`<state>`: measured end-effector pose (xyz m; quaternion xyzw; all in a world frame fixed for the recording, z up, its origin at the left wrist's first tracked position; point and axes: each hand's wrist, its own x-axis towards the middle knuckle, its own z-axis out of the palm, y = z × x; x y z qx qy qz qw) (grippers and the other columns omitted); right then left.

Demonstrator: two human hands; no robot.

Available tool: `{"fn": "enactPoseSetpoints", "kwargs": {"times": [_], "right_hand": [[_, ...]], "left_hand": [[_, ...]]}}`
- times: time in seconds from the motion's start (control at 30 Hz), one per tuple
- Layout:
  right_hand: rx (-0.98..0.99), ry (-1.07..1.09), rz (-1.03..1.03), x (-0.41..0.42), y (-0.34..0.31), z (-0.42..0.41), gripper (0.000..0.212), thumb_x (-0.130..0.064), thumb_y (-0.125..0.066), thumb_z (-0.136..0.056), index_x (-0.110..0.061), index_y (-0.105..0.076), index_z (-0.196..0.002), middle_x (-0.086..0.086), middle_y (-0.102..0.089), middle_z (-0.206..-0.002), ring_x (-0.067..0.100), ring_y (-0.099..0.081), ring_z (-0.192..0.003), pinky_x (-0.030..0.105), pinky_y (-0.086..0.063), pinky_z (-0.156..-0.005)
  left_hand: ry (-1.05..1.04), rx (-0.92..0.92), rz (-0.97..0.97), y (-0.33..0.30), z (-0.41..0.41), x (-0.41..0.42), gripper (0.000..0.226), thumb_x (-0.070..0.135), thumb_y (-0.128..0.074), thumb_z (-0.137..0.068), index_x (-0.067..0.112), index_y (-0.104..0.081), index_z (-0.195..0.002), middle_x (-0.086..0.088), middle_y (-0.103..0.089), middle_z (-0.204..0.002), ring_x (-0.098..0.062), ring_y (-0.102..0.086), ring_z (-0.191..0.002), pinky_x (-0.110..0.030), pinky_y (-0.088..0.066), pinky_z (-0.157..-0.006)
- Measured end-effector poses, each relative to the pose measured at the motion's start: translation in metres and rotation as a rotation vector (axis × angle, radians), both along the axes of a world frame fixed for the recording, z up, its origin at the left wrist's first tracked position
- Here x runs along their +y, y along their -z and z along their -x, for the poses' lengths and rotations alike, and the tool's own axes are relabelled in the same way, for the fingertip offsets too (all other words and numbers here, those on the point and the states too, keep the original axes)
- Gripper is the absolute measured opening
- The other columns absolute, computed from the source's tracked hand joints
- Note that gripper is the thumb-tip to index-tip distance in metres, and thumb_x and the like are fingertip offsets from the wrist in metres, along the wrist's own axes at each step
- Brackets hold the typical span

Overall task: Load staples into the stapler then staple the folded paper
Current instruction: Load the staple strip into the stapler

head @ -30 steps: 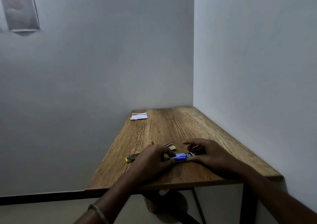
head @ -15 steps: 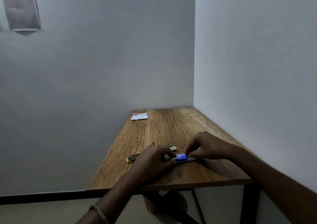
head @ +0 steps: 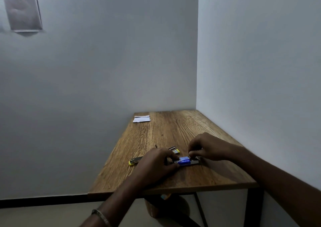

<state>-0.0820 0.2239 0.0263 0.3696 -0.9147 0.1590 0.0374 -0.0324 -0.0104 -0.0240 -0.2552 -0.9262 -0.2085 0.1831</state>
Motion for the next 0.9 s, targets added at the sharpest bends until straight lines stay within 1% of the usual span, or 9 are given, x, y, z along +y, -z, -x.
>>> {"fn": "enactPoseSetpoints", "kwargs": {"times": [0.1, 0.17, 0.27, 0.37, 0.43, 0.53, 0.67, 0.8, 0.9], "right_hand": [[0.015, 0.053, 0.155, 0.003, 0.008, 0.001, 0.006, -0.021, -0.069, -0.092, -0.024, -0.073, -0.090, -0.017, -0.067, -0.083, -0.005, -0.062, -0.076, 0.008, -0.042, -0.065], [-0.004, 0.077, 0.257, 0.004, 0.013, 0.001, 0.009, -0.022, -0.068, -0.093, -0.026, -0.071, -0.085, -0.012, -0.070, -0.082, -0.003, -0.064, -0.076, 0.011, -0.044, -0.065], [-0.027, 0.112, 0.374, 0.006, 0.020, 0.001, 0.010, -0.021, -0.067, -0.093, -0.020, -0.072, -0.086, -0.007, -0.074, -0.081, 0.003, -0.068, -0.075, 0.019, -0.050, -0.068], [-0.147, 0.137, 0.578, 0.007, 0.029, -0.001, 0.011, -0.019, -0.065, -0.095, -0.013, -0.071, -0.089, -0.002, -0.077, -0.080, 0.009, -0.072, -0.073, 0.021, -0.056, -0.063], [-0.195, 0.162, 0.730, 0.007, 0.035, -0.003, 0.011, -0.019, -0.064, -0.094, -0.012, -0.071, -0.089, 0.000, -0.078, -0.081, 0.013, -0.074, -0.073, 0.019, -0.055, -0.059], [-0.155, 0.204, 0.839, 0.007, 0.037, -0.002, 0.010, -0.017, -0.066, -0.093, -0.010, -0.070, -0.087, 0.000, -0.078, -0.081, 0.016, -0.075, -0.071, 0.017, -0.051, -0.055], [-0.369, 0.198, 0.969, 0.006, 0.036, -0.003, 0.015, -0.017, -0.069, -0.091, -0.002, -0.065, -0.092, 0.010, -0.078, -0.085, 0.026, -0.076, -0.072, 0.026, -0.054, -0.047], [-0.488, 0.176, 1.064, 0.004, 0.037, -0.002, 0.014, -0.015, -0.073, -0.087, -0.003, -0.067, -0.090, 0.015, -0.076, -0.084, 0.023, -0.073, -0.069, 0.028, -0.057, -0.053], [-0.522, 0.178, 1.157, 0.004, 0.037, -0.002, 0.023, -0.018, -0.078, -0.078, -0.004, -0.073, -0.095, 0.016, -0.076, -0.085, 0.019, -0.072, -0.068, 0.025, -0.058, -0.058]], "left_hand": [[-0.004, 0.003, 0.002, -0.001, 0.000, 0.000, 0.034, 0.046, -0.066, -0.087, 0.035, -0.069, -0.118, 0.011, -0.071, -0.106, -0.002, -0.062, -0.084, -0.030, -0.055, -0.075], [0.005, -0.002, 0.002, -0.001, -0.001, 0.001, 0.034, 0.045, -0.066, -0.087, 0.034, -0.068, -0.119, 0.011, -0.071, -0.105, -0.002, -0.062, -0.083, -0.030, -0.056, -0.075], [0.009, 0.004, 0.007, -0.001, -0.001, 0.001, 0.034, 0.044, -0.066, -0.088, 0.034, -0.068, -0.120, 0.011, -0.071, -0.106, -0.002, -0.062, -0.083, -0.030, -0.056, -0.075], [-0.001, 0.022, 0.011, -0.001, 0.000, 0.001, 0.034, 0.045, -0.066, -0.087, 0.035, -0.069, -0.119, 0.011, -0.072, -0.104, -0.002, -0.062, -0.083, -0.030, -0.055, -0.075], [-0.002, 0.026, 0.016, 0.000, 0.001, 0.001, 0.035, 0.045, -0.066, -0.087, 0.036, -0.069, -0.120, 0.012, -0.073, -0.105, -0.003, -0.063, -0.083, -0.028, -0.056, -0.074], [-0.002, 0.027, 0.022, 0.000, 0.001, 0.001, 0.034, 0.045, -0.065, -0.087, 0.036, -0.069, -0.120, 0.013, -0.073, -0.106, -0.001, -0.063, -0.082, -0.028, -0.056, -0.073], [-0.002, 0.022, 0.016, 0.000, 0.000, 0.000, 0.035, 0.047, -0.065, -0.087, 0.036, -0.068, -0.120, 0.013, -0.072, -0.106, 0.000, -0.062, -0.080, -0.026, -0.056, -0.071], [0.011, 0.007, 0.003, -0.002, -0.001, 0.000, 0.041, 0.052, -0.065, -0.083, 0.036, -0.067, -0.122, 0.012, -0.072, -0.108, 0.001, -0.062, -0.083, -0.024, -0.055, -0.073], [0.006, 0.066, -0.116, -0.004, -0.006, 0.001, 0.045, 0.058, -0.063, -0.081, 0.032, -0.070, -0.117, 0.013, -0.073, -0.106, 0.002, -0.062, -0.084, -0.021, -0.052, -0.071]]}}
